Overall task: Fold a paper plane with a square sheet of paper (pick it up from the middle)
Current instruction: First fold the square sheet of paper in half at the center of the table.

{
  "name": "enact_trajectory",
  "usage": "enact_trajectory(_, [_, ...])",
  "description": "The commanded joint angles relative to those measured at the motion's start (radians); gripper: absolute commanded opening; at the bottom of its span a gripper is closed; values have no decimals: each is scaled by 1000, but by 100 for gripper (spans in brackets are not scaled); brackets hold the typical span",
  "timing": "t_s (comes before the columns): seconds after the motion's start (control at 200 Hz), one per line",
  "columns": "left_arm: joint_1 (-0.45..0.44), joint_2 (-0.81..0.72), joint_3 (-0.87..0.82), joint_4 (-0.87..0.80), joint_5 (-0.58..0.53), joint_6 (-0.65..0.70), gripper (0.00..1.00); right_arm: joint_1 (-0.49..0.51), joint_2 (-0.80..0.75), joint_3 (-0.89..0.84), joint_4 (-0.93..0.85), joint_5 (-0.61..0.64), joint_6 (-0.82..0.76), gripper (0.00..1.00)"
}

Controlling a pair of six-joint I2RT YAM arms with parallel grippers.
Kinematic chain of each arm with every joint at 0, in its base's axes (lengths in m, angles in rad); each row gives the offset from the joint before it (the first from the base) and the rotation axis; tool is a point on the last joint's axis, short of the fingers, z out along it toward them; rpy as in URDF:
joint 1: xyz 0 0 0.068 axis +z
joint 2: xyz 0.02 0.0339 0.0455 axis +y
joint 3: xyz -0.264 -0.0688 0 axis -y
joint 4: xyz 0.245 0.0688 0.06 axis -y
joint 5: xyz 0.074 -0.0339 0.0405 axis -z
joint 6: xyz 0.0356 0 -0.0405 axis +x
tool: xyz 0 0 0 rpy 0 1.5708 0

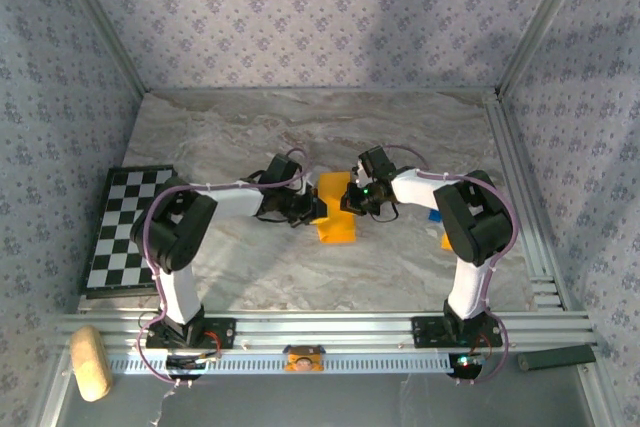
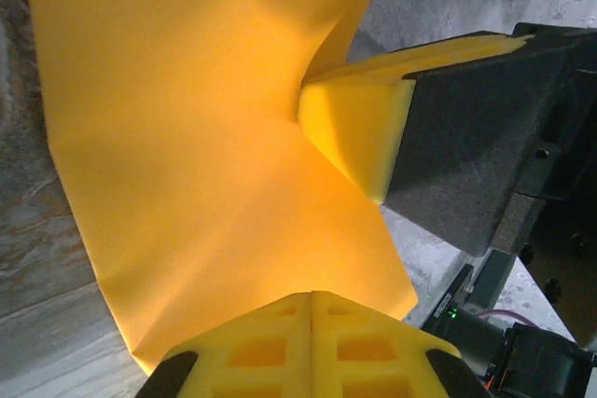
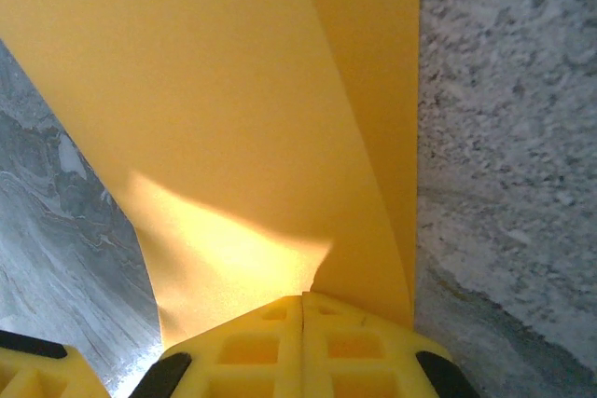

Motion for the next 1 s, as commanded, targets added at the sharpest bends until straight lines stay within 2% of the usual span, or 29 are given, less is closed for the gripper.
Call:
enact_trajectory(0.0, [-5, 26, -37, 11, 21, 9, 2, -2, 26, -51, -134, 113, 7, 0])
enact_trajectory(0.17, [-11, 50, -106, -3, 10, 40, 0, -2, 30, -56, -134, 113, 9, 0])
enact_trajectory(0.365, [-14, 16, -110, -110, -27, 105, 0, -2, 25, -63, -133, 118, 8, 0])
enact_trajectory(0.655, [-29, -54, -44, -65, 6, 62, 1, 1, 19, -65, -130, 118, 8, 0])
enact_trajectory(0.994, [-45, 16, -40, -80, -10, 48, 2, 3, 22, -66, -132, 121, 8, 0])
